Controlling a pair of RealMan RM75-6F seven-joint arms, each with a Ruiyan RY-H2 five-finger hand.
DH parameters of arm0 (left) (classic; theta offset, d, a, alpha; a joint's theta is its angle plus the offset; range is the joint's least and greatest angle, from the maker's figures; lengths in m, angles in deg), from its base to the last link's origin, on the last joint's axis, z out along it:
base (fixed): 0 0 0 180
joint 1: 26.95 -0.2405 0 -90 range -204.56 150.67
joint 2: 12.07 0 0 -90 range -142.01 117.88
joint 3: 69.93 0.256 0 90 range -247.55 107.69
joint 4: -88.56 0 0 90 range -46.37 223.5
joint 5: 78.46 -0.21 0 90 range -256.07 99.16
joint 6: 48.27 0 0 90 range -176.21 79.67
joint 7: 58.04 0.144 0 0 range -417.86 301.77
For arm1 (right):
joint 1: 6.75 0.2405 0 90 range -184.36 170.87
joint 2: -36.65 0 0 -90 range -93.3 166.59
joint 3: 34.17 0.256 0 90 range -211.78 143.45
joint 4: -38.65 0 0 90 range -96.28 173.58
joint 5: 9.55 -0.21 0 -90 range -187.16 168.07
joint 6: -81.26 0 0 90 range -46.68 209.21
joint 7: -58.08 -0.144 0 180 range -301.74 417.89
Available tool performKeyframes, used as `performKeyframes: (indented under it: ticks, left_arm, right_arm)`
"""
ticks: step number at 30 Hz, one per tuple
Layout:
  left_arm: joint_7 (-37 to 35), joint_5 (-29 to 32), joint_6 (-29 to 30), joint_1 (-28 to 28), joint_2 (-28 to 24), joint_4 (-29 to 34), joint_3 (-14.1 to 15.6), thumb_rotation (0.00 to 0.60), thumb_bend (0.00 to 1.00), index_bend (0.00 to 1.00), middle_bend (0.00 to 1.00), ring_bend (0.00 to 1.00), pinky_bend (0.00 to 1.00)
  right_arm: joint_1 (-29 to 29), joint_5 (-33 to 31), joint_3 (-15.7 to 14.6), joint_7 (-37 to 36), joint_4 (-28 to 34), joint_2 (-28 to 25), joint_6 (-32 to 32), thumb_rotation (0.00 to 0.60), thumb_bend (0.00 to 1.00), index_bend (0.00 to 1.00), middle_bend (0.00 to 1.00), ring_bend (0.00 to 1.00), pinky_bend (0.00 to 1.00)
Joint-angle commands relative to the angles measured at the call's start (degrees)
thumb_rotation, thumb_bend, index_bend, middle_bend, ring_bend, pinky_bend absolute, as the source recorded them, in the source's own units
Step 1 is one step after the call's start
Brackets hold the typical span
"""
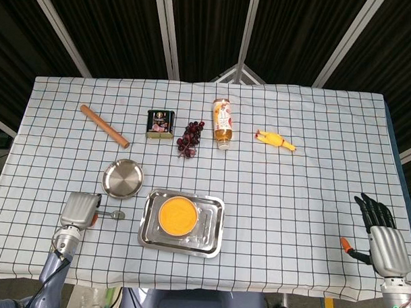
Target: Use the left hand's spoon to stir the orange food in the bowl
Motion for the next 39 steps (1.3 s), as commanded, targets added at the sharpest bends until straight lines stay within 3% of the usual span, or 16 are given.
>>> performKeyframes:
  ticks: [1, 39]
  left_arm:
    - [0.0, -0.2, 0.2, 0.1, 0.2, -0.1, 0.2, 0.6, 0.47, 0.49, 1.0, 1.0, 1.0]
    - [-0.6, 2.0, 0.9, 1.4, 1.3, -1.8, 1.9, 0.6, 0.51, 0.52, 1.0, 1.0, 1.0]
  right_arm:
    - [0.0, 0.0, 0.0, 0.0, 0.0, 0.0, 0.0, 0.6, 0.34, 0.0, 0.0, 0.0, 0.0]
    - [-0.1, -0.4, 0.0, -0.1, 0.3, -0.1, 0.3, 0.6, 0.34, 0.0, 0.0, 0.0, 0.0]
